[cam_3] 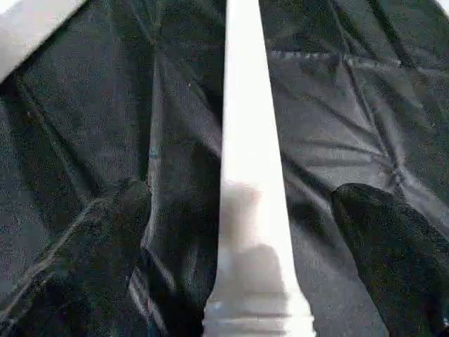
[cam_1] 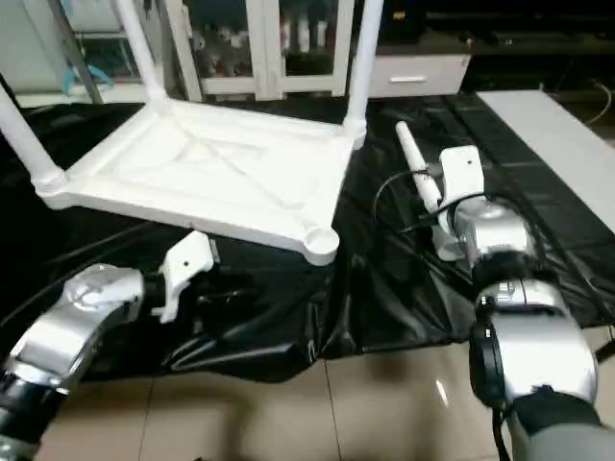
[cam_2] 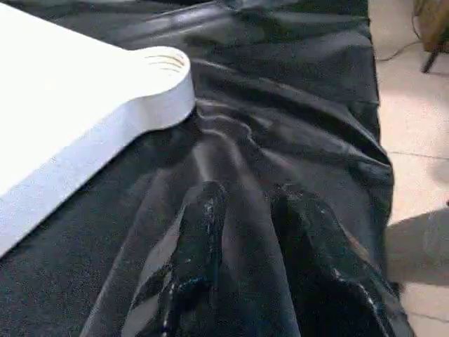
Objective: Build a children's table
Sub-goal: Pick table leg
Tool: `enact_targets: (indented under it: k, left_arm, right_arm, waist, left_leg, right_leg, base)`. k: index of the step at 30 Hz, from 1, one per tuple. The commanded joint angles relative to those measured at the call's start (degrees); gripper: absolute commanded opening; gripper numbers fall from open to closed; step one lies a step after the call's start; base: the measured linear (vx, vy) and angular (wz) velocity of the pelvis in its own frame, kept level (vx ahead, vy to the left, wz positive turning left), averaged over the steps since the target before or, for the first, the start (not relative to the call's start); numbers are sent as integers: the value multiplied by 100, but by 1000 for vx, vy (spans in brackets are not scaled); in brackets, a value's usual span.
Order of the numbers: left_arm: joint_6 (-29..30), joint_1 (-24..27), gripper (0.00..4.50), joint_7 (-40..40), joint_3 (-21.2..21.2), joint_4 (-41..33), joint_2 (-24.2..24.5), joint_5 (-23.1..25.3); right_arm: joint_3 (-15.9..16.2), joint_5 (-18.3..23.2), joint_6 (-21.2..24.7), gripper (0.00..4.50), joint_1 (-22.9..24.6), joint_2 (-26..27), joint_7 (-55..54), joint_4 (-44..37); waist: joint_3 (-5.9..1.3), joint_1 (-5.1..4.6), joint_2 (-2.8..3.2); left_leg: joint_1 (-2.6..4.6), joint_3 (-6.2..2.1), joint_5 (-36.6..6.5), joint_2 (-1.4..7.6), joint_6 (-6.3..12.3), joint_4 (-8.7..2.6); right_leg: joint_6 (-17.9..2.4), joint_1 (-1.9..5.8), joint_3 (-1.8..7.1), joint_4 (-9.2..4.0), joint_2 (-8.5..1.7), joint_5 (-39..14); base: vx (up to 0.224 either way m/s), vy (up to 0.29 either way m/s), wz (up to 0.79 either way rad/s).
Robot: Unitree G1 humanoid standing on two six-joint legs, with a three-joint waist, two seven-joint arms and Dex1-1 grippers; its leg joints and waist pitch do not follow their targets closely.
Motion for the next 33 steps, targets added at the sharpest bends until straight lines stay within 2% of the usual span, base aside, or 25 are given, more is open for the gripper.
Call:
enact_targets:
  k: [1, 5, 10, 14, 15, 24, 25, 27, 30, 33]
  left_arm:
    - [236, 9, 145, -132, -48, -229, 115, -78]
    - [392, 18, 145, -189, -81, -366, 217, -95]
    - [615, -21, 145, -230, -96, -524, 272, -158]
    - [644, -44, 145, -265, -109, -526, 280, -177]
    - [671, -58, 145, -284, -121, -537, 290, -193]
    - [663, -145, 145, -305, -128, -507, 343, -185]
    - [665, -147, 148, -301, -123, -503, 346, -186]
    - [666, -146, 148, -303, -119, -502, 346, -185]
    - [660, -161, 148, -318, -105, -478, 340, -181]
    - [661, -216, 148, -330, -90, -424, 330, -193]
  right_arm:
    - [29, -47, 12, 450, -203, -76, 249, 329]
    - [60, -67, 173, 450, -278, -91, 536, 561]
    - [12, -161, 261, 450, -263, -187, 439, 833]
    - [-28, -155, 337, 450, -226, -199, 486, 892]
    - [-14, -170, 387, 450, -204, -215, 544, 927]
    - [-115, -101, 495, 450, -89, -301, 812, 1004]
    - [-141, -106, 480, 420, -51, -296, 798, 1008]
    - [-159, -98, 474, 413, -37, -290, 789, 1007]
    - [-175, -99, 458, 378, -27, -275, 789, 1004]
    - [-179, -102, 440, 360, -29, -260, 798, 1003]
  waist:
    - [-388, 19, 14]
    - [-385, 29, 7]
    - [-380, 44, 28]
    - [-381, 38, 35]
    - [-387, 42, 52]
    - [-385, 48, 58]
    - [-384, 50, 81]
    - [-385, 47, 67]
    - [-382, 44, 87]
    - [-385, 44, 82]
  left_leg:
    - [55, -42, -752, 226, 191, -357]
    - [30, -46, -804, 232, 249, -347]
    - [39, -43, -848, 228, 187, -342]
    - [30, -45, -895, 226, 184, -342]
    - [30, -48, -859, 223, 191, -337]
    - [21, -46, -795, 225, 284, -323]
    - [18, -51, -775, 225, 283, -321]
    - [17, -48, -776, 221, 287, -319]
    - [21, -48, -808, 222, 285, -320]
    - [23, -49, -809, 223, 284, -321]
  right_leg:
    - [-1704, 333, 195, -278, -244, -487]
    - [-1771, 343, 190, -267, -249, -453]
    - [-1770, 327, 188, -282, -247, -593]
    - [-1753, 335, 187, -282, -248, -593]
    - [-1766, 339, 184, -273, -245, -543]
    - [-1820, 341, 178, -274, -250, -534]
    - [-1824, 341, 178, -268, -253, -529]
    - [-1819, 346, 177, -272, -250, -526]
    - [-1817, 338, 176, -278, -248, -567]
    - [-1818, 339, 173, -275, -245, -559]
  base:
    - [0, 0, 0]
    - [0, 0, 0]
    - [0, 0, 0]
    - [0, 0, 0]
    - [0, 0, 0]
    - [0, 0, 0]
    - [0, 0, 0]
    - [0, 0, 0]
    - [0, 0, 0]
    - [0, 0, 0]
